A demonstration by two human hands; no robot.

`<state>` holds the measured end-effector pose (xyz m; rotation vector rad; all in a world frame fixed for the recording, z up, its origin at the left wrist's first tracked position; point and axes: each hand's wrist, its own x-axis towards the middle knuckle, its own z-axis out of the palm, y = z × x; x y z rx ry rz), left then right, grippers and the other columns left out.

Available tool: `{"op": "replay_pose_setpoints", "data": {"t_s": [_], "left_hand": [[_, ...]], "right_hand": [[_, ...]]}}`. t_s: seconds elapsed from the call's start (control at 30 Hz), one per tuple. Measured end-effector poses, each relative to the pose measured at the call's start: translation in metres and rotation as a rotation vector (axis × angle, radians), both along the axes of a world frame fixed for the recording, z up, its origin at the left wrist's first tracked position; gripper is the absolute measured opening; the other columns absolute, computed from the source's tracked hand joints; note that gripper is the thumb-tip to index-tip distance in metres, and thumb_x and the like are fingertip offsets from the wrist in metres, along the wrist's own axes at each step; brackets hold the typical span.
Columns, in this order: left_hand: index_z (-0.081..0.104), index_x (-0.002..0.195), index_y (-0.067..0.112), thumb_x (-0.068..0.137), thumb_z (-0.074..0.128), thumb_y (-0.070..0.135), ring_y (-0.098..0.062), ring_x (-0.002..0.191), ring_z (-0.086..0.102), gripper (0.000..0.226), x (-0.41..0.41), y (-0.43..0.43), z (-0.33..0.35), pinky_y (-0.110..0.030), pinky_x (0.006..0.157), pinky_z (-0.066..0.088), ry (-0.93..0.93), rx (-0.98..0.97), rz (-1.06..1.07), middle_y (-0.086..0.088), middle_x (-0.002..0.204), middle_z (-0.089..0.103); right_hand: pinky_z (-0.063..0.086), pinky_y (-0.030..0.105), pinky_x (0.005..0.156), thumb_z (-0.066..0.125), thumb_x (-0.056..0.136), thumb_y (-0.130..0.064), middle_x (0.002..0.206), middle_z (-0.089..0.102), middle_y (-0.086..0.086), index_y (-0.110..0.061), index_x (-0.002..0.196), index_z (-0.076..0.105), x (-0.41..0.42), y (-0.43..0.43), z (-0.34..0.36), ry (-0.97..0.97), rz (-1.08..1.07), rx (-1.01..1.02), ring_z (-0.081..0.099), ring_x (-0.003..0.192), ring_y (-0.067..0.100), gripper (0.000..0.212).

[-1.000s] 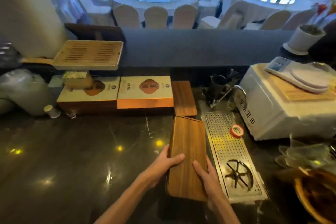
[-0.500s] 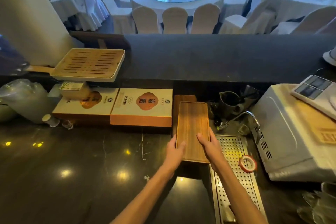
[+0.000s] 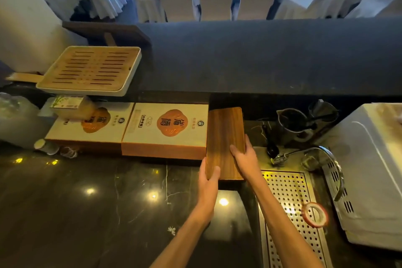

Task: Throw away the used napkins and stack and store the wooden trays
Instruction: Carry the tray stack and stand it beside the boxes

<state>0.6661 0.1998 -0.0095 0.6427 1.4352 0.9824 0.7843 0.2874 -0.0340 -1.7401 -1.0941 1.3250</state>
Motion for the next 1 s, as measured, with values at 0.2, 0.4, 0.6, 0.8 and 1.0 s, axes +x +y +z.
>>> {"op": "replay_pose_setpoints", "data": {"t_s": [0.2, 0.4, 0.6, 0.8, 1.0], "left_hand": [[0.029, 0.148, 0.035, 0.100, 0.049, 0.023, -0.012, 0.130, 0.046, 0.053, 0.007, 0.001, -0.016, -0.040, 0.113, 0.037, -0.004, -0.008, 0.057, 0.006, 0.141, 0.048], [0.040, 0.144, 0.022, 0.098, 0.053, 0.014, -0.015, 0.128, 0.053, 0.048, 0.006, 0.006, -0.021, -0.037, 0.110, 0.042, 0.018, -0.042, 0.212, -0.002, 0.139, 0.055], [0.047, 0.141, 0.016, 0.102, 0.043, 0.015, -0.020, 0.122, 0.056, 0.038, 0.016, 0.016, -0.022, -0.044, 0.112, 0.040, -0.119, -0.155, 0.283, -0.006, 0.129, 0.061], [0.053, 0.134, 0.015, 0.098, 0.049, 0.014, -0.024, 0.117, 0.058, 0.037, 0.016, 0.034, -0.020, -0.040, 0.102, 0.045, -0.317, -0.211, 0.394, -0.010, 0.124, 0.065], [0.057, 0.131, 0.015, 0.097, 0.048, 0.016, -0.025, 0.116, 0.061, 0.036, 0.010, 0.036, -0.025, -0.047, 0.106, 0.044, -0.287, -0.188, 0.318, -0.010, 0.122, 0.068]], "right_hand": [[0.021, 0.051, 0.119, 0.059, 0.093, -0.035, 0.161, 0.015, 0.001, -0.021, 0.154, 0.020, 0.003, 0.006, -0.013, -0.247, 0.045, -0.007, 0.013, 0.148, 0.026, 0.074], [0.038, 0.052, 0.111, 0.056, 0.096, -0.030, 0.143, 0.049, 0.002, -0.031, 0.150, 0.027, 0.001, 0.005, -0.011, 0.055, 0.023, -0.010, 0.048, 0.131, 0.025, 0.061], [0.044, 0.050, 0.106, 0.058, 0.095, -0.027, 0.136, 0.053, 0.001, -0.030, 0.148, 0.031, 0.001, 0.010, -0.014, 0.127, -0.013, -0.035, 0.053, 0.124, 0.024, 0.059], [0.050, 0.047, 0.097, 0.057, 0.094, -0.024, 0.119, 0.062, -0.009, -0.045, 0.131, 0.042, 0.006, 0.018, -0.018, 0.305, -0.041, -0.060, 0.060, 0.114, 0.020, 0.045], [0.050, 0.053, 0.098, 0.048, 0.095, -0.049, 0.131, 0.060, 0.009, -0.033, 0.139, 0.046, 0.013, 0.012, -0.016, 0.544, -0.091, -0.135, 0.061, 0.117, 0.029, 0.046]]}}
